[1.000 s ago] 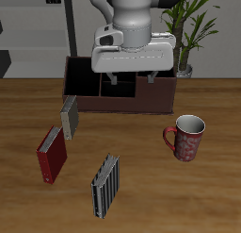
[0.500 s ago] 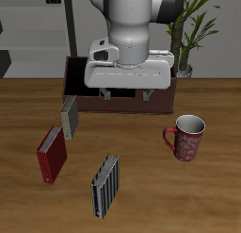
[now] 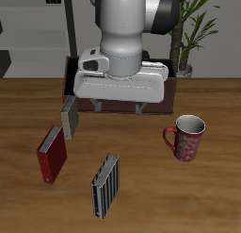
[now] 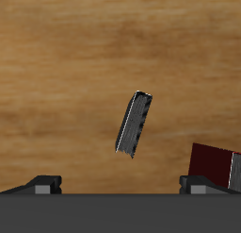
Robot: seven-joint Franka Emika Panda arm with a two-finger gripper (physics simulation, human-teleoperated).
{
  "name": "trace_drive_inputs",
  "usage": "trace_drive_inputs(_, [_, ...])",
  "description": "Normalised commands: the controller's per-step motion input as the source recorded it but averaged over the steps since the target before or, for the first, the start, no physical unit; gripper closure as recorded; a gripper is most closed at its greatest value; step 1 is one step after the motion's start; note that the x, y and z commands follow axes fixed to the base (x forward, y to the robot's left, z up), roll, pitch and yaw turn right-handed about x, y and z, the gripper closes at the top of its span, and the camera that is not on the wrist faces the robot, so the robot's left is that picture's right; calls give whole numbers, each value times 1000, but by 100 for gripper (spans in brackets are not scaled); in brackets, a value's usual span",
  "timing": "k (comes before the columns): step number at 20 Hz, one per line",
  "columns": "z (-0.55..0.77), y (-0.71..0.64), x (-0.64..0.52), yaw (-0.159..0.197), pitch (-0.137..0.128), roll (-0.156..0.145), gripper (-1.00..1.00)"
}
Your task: Place the striped book into the back desk caddy's left compartment
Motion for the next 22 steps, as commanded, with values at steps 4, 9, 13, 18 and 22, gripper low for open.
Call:
trace_drive_inputs(4, [-114,-298,240,-59,-14,-8,-100])
trace_drive_inputs(9, [-196,-118,118,5,-53,37,-100])
trace_drive_inputs(13, [-189,-47,65,-40,-37,32,-100])
trace_drive_inputs(18, [-302,-174,198,-63,-17,-2,-100])
trace_drive_inputs(22, [-292,-142,163,-56,9,-31,-100])
